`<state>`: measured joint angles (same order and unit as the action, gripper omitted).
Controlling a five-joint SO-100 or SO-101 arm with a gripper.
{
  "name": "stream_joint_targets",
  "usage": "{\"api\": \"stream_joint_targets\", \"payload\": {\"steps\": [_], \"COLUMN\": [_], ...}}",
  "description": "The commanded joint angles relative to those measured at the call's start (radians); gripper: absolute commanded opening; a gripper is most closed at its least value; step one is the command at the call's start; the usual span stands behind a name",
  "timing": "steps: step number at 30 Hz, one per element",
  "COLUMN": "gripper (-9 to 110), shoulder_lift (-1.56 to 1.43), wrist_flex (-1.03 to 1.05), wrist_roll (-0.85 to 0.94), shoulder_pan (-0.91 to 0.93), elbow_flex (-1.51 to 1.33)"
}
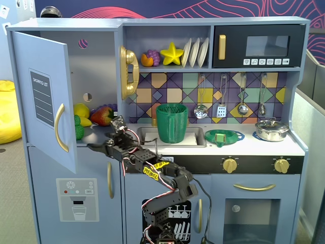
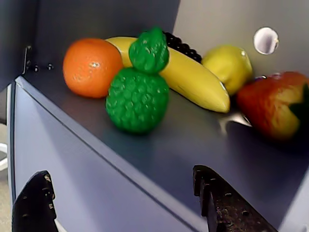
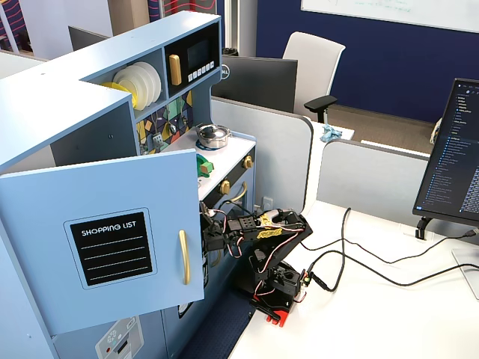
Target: Pick up the green pineapple from the left cabinet and place it in the green recipient
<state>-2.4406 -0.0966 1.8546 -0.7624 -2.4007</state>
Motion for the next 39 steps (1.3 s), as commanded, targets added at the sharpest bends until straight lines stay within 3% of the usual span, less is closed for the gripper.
{"api": "stream_joint_targets", "payload": {"steps": [1, 6, 39], "gripper": [31, 33, 32], "shoulder_lift": [0.046, 0.097, 0.706], "wrist_flex": [-0.046, -0.089, -0.221], "wrist_roll": [-0.040, -0.126, -0.135], "shoulder_pan": [-0.014, -0.017, 0.018], "elbow_flex": [0.124, 0.147, 0.634]}}
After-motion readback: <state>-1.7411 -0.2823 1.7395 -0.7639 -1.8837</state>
